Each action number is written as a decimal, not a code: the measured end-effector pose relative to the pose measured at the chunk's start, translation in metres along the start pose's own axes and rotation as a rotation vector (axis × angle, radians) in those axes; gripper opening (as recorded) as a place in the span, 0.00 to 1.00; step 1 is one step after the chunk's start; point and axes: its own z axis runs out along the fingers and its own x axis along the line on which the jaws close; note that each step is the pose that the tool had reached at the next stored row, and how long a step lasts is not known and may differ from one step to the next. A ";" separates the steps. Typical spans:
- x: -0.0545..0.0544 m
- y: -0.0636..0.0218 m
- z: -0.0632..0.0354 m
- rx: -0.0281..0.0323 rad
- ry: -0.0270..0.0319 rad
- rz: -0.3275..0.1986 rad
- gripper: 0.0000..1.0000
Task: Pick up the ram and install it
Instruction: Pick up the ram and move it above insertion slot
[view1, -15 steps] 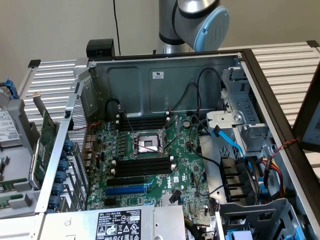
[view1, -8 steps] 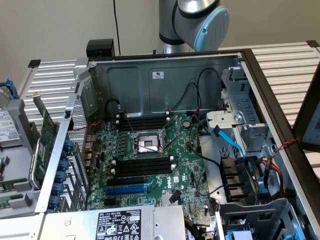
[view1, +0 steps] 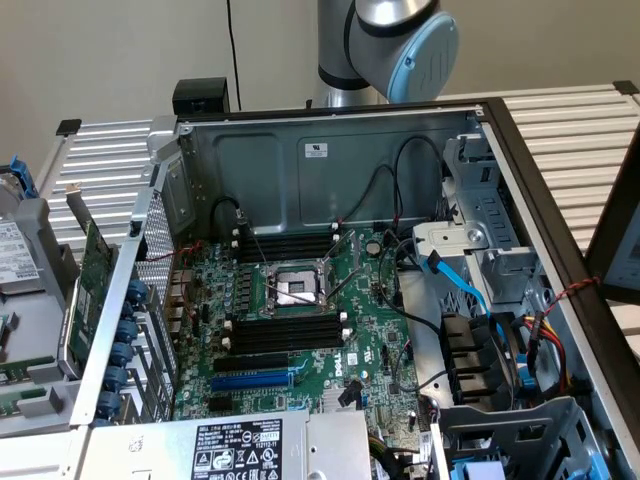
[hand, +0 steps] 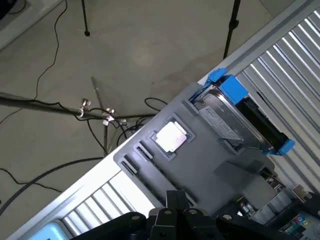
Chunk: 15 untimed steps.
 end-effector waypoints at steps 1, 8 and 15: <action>0.000 0.0000 0.0000 -0.0002 0.0009 -0.018 0.11; 0.000 0.0000 0.0001 -0.0014 0.0071 -0.145 0.11; 0.000 0.0000 0.0001 -0.0027 0.0133 -0.273 0.11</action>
